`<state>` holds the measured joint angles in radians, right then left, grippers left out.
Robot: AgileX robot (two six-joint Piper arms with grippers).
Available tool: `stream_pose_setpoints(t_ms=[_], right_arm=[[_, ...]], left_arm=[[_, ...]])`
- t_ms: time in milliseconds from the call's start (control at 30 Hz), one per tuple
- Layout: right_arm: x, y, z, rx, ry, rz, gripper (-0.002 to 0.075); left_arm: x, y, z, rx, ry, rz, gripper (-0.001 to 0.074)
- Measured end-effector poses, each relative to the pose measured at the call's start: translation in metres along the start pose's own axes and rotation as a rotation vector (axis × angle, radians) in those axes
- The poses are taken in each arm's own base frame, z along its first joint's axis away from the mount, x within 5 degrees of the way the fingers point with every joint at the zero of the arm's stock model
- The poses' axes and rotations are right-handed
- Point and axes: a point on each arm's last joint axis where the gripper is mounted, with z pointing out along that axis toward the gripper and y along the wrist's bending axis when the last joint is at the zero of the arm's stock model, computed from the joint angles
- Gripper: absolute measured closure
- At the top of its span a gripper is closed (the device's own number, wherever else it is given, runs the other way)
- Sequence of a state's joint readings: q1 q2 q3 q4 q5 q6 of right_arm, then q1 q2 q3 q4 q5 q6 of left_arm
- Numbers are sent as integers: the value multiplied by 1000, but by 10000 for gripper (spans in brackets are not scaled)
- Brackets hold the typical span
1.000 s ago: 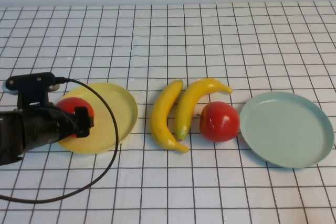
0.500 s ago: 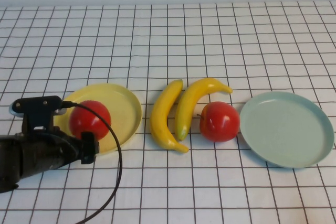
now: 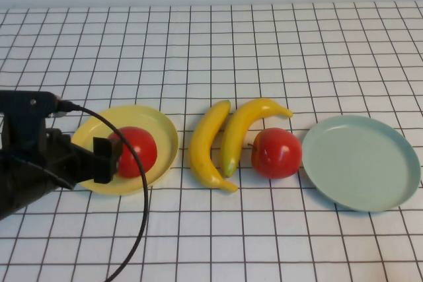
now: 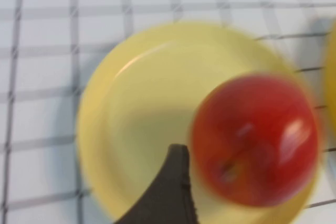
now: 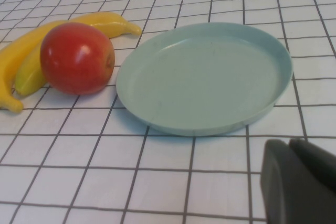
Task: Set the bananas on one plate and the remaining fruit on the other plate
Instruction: Put one type of fruit in the left plate
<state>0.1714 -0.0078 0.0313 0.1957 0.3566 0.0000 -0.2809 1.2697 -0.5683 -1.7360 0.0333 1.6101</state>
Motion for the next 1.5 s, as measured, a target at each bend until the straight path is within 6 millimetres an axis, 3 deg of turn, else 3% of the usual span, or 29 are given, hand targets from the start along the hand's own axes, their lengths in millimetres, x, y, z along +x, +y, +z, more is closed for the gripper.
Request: stream_pose_setpoints(t_ms=[167, 367, 500, 733, 867, 967, 1200, 1500], right_arm=[[0, 0, 0, 0, 0, 0, 743], [0, 0, 0, 0, 0, 0, 743], [0, 0, 0, 0, 0, 0, 743], [0, 0, 0, 0, 0, 0, 743], [0, 0, 0, 0, 0, 0, 743], [0, 0, 0, 0, 0, 0, 743], [0, 0, 0, 0, 0, 0, 743], [0, 0, 0, 0, 0, 0, 743]], left_arm=[[-11, -13, -12, 129, -73, 136, 66], [-35, -31, -3, 208, -117, 195, 66], [-53, -57, 19, 238, -113, 247, 66], [-71, -122, 79, 219, -83, 311, 66], [-66, -160, 102, 257, -73, 385, 66], [-57, -174, 107, 302, -55, 407, 66], [-33, -181, 118, 322, 21, 370, 66], [-25, -196, 114, 375, 42, 335, 66]])
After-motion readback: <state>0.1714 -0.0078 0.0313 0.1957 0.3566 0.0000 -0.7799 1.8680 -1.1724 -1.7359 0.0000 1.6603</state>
